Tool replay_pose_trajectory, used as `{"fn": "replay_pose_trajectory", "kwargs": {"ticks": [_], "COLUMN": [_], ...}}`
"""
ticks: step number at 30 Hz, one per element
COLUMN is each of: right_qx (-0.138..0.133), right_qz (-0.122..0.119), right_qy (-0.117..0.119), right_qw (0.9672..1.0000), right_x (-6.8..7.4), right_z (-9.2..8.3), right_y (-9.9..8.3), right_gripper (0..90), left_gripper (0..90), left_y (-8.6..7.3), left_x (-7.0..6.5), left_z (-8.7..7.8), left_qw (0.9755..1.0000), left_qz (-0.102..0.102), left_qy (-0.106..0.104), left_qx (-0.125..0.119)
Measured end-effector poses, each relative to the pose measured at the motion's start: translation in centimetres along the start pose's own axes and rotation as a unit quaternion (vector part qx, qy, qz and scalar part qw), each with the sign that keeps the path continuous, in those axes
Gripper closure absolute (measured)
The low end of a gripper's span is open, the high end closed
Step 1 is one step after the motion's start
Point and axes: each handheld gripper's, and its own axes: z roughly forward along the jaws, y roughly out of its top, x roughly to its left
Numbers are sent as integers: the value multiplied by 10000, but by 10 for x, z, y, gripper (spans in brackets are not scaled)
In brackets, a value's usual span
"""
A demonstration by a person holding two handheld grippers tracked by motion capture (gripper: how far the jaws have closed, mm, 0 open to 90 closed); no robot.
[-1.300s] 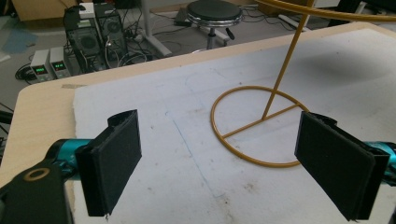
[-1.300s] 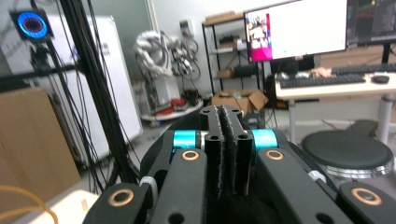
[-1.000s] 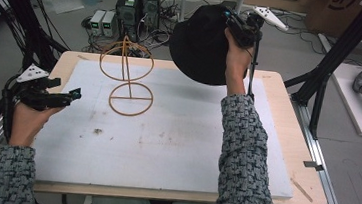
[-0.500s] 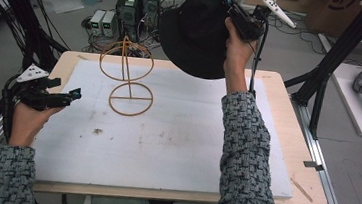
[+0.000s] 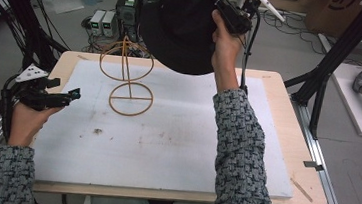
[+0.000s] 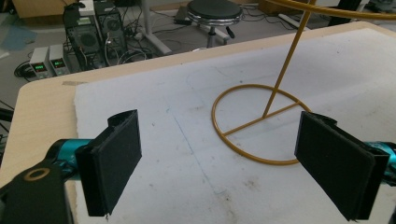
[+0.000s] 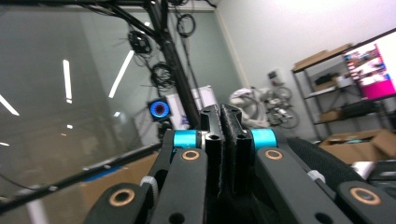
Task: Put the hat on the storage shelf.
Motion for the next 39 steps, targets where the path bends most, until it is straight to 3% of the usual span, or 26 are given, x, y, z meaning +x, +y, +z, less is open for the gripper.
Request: {"fn": "replay_pose_trajectory", "kwargs": {"ticks": [7, 21, 28, 39], "right_qx": [65, 541, 870, 1387], "right_qz": [325, 618, 725, 722], "right_qy": [307, 682, 918, 1012], "right_qw": [9990, 9943, 9893, 9825], "right_x": [9, 27, 42, 53], "right_z": [10, 40, 55, 76], "right_y": [-9, -48, -66, -101], "right_gripper": [888, 888, 887, 886], "left_gripper": [149, 149, 149, 149], "left_y": [0, 0, -1, -1], "left_x": [0, 2, 3, 5], "left_z": [-1, -1, -2, -4], "left_qw": [10000, 10000, 10000, 10000], "left_qz": [7, -13, -10, -45], "left_qy": [4, 18, 21, 52], "left_qx": [-7, -3, 10, -16]}}
